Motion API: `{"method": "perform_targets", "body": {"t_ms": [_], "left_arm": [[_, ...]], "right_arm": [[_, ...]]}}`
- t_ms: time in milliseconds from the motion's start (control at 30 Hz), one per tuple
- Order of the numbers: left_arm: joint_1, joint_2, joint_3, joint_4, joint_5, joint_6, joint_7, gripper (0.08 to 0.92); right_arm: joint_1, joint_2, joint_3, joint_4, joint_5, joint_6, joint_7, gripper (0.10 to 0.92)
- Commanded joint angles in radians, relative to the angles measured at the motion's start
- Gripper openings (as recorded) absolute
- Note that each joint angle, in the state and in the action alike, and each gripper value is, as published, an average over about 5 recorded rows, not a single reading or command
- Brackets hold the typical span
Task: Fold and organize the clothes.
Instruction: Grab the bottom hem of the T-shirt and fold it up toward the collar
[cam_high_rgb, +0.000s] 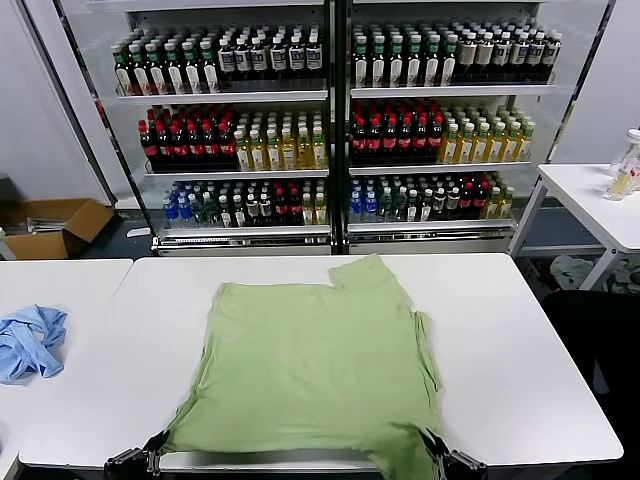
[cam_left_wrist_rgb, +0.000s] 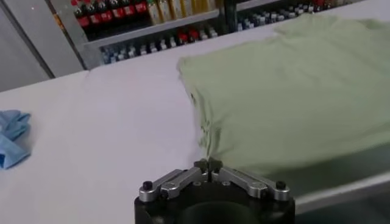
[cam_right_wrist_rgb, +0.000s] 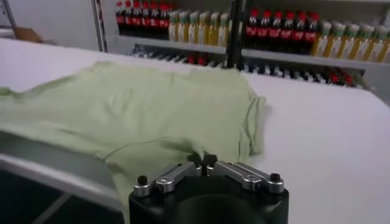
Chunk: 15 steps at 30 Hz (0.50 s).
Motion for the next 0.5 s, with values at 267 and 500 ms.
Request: {"method": "perform_targets", "body": {"t_ms": [267,500], "left_arm": [[-0.363,0.023,0.063,0.131,-0.178,0.001,0.003,0.081],[-0.515,-0.062,0.172,0.291,-0.135,-0.075,0.019,0.081]], "right_arm": [[0.386,0.004,-0.047,-0.122,0.139,-0.078,0.017,0.117],[0.524,0.03,-0.096,-0.251,0.134,-0.101,0.006,0.117]]}}
